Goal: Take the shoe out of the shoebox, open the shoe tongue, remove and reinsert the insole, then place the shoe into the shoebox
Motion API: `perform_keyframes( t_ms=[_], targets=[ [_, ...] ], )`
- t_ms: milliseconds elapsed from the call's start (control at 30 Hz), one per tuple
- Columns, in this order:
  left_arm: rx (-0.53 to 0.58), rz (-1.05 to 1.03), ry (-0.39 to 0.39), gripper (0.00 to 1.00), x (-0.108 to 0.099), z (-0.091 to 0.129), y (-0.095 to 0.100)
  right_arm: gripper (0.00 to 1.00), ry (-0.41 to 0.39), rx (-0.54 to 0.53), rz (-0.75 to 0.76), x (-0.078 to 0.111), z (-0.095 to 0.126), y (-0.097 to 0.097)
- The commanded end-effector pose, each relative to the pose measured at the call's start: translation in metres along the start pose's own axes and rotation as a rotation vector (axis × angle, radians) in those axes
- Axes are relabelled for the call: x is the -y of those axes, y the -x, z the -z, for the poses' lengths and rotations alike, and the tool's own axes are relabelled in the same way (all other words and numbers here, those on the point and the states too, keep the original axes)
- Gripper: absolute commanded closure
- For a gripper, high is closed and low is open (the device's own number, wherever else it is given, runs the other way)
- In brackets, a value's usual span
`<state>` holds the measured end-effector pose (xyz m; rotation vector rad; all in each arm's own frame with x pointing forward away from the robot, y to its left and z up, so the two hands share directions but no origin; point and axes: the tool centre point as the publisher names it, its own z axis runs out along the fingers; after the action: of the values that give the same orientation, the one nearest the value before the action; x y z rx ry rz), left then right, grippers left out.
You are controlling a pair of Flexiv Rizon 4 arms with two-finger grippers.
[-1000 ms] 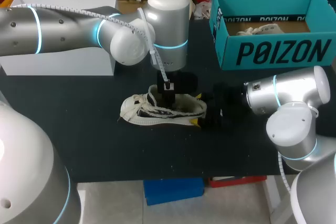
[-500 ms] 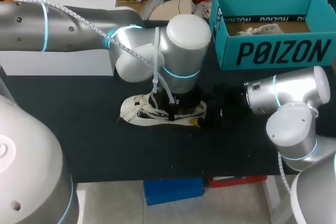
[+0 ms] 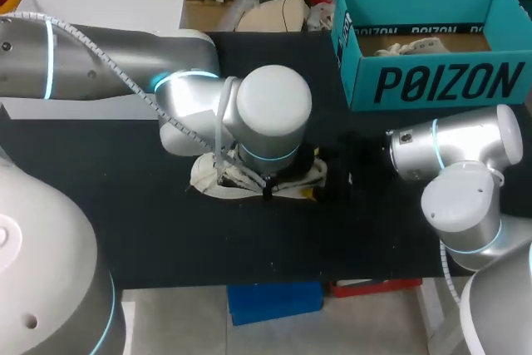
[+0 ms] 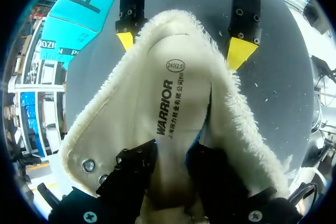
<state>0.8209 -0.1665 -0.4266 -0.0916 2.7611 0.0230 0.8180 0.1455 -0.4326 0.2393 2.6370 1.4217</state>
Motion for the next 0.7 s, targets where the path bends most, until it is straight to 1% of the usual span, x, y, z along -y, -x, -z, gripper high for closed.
perform_keyframes(
  t_ms=[33,233,300,333,367,700],
  targets=[
    [0.045,0.007,-0.038,0.65,-0.009,-0.024,-0.003,1.0,-0.003,0.001,-0.002,0.002,-0.001,0.0],
    [0.043,0.015,-0.035,0.72,-0.001,-0.03,-0.001,1.0,-0.003,0.001,-0.002,0.002,-0.001,0.0],
    [0.04,0.015,-0.033,0.88,0.002,-0.033,-0.002,1.0,-0.003,0.001,-0.002,0.002,-0.001,0.0],
    [0.036,0.014,-0.027,0.99,0.003,-0.034,-0.001,1.0,-0.003,0.001,-0.002,0.002,-0.001,0.0],
    [0.034,0.014,-0.027,1.0,0.004,-0.035,-0.001,1.0,-0.003,0.001,-0.002,0.002,-0.001,0.0],
    [-0.031,-0.002,-0.034,1.0,0.008,-0.035,-0.003,1.0,-0.003,0.001,-0.002,0.002,-0.001,0.0]
  ],
)
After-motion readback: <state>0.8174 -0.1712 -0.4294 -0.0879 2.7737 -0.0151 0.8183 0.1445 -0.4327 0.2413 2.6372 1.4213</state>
